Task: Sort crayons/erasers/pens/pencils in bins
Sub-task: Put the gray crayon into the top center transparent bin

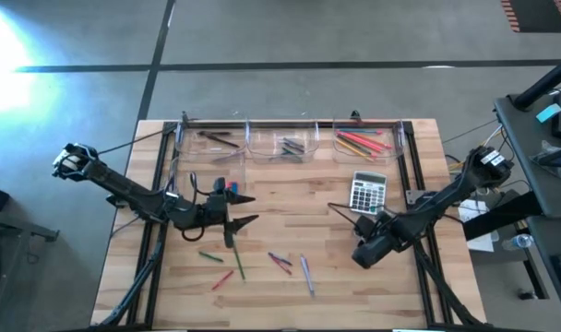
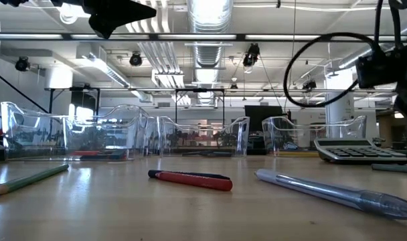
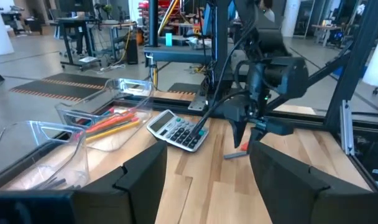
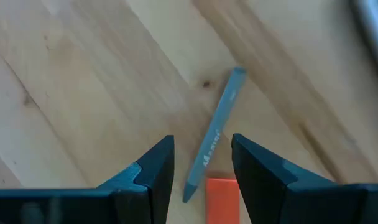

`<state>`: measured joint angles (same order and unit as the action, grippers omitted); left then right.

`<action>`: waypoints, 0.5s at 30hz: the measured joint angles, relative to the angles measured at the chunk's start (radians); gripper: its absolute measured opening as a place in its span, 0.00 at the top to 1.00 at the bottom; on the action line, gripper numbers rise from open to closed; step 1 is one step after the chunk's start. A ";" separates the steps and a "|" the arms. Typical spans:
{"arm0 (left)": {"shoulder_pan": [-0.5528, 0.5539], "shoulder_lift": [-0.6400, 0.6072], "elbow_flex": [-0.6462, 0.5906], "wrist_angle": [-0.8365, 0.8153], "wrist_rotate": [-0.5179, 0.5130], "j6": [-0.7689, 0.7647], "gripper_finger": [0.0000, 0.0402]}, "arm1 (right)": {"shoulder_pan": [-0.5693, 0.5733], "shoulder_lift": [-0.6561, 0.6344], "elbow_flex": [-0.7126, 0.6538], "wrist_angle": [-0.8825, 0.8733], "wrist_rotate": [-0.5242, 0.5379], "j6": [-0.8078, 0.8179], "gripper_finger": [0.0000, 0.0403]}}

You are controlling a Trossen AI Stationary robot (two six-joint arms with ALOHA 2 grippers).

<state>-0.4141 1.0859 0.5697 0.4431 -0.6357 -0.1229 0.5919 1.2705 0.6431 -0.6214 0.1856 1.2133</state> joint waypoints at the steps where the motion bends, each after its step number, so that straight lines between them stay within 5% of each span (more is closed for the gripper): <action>1: 0.000 0.000 0.000 0.000 0.000 0.000 0.46 | 0.000 -0.006 -0.018 0.019 -0.002 0.002 0.62; 15: 0.000 0.000 -0.001 -0.003 -0.001 0.000 0.46 | 0.000 -0.040 -0.124 0.096 0.008 0.037 0.63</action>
<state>-0.4137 1.0863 0.5686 0.4403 -0.6369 -0.1230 0.5915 1.2304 0.5186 -0.5257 0.1941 1.2502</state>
